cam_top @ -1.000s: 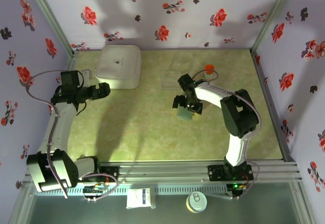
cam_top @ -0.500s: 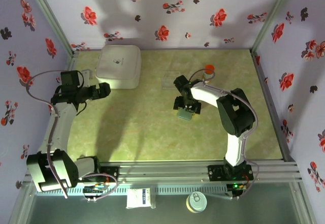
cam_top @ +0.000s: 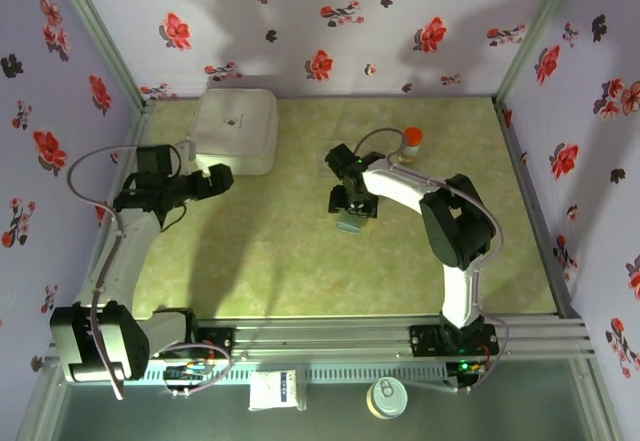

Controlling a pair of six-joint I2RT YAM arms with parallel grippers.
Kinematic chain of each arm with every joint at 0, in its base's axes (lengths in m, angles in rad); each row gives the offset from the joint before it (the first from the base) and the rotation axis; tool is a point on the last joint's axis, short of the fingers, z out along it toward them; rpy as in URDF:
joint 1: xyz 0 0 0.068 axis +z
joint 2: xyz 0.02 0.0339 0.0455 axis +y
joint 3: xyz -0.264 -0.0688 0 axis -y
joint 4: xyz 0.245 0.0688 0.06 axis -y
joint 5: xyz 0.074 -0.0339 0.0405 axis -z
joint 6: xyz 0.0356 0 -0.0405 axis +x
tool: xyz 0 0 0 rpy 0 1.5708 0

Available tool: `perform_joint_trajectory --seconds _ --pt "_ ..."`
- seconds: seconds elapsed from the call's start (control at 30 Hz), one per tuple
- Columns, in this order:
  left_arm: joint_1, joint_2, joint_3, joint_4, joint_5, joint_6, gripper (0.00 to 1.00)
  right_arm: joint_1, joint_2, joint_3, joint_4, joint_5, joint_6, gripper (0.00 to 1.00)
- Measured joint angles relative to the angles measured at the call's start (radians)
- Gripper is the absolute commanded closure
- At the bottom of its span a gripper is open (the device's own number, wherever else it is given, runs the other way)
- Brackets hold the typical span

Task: Take the credit cards out of the card holder

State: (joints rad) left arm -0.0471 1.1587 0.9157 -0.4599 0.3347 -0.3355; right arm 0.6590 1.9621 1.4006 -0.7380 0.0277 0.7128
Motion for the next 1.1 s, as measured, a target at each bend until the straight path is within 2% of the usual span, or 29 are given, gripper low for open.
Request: perform_joint_trajectory --seconds 0.13,0.53,0.77,1.1 --pt "-0.096 0.037 -0.04 0.041 0.008 -0.094 0.02 0.045 0.053 0.063 0.0 -0.023 -0.016 0.25" --pt "-0.282 0.231 -0.148 0.261 0.011 -0.335 0.11 0.134 0.103 0.114 -0.004 -0.073 -0.062 0.24" --pt "-0.346 0.329 -0.148 0.372 0.024 -0.424 0.15 0.14 0.102 0.092 0.004 -0.088 -0.087 0.11" --pt "-0.394 0.415 -0.144 0.438 0.037 -0.483 0.23 0.14 -0.026 0.008 0.008 -0.08 -0.085 0.13"
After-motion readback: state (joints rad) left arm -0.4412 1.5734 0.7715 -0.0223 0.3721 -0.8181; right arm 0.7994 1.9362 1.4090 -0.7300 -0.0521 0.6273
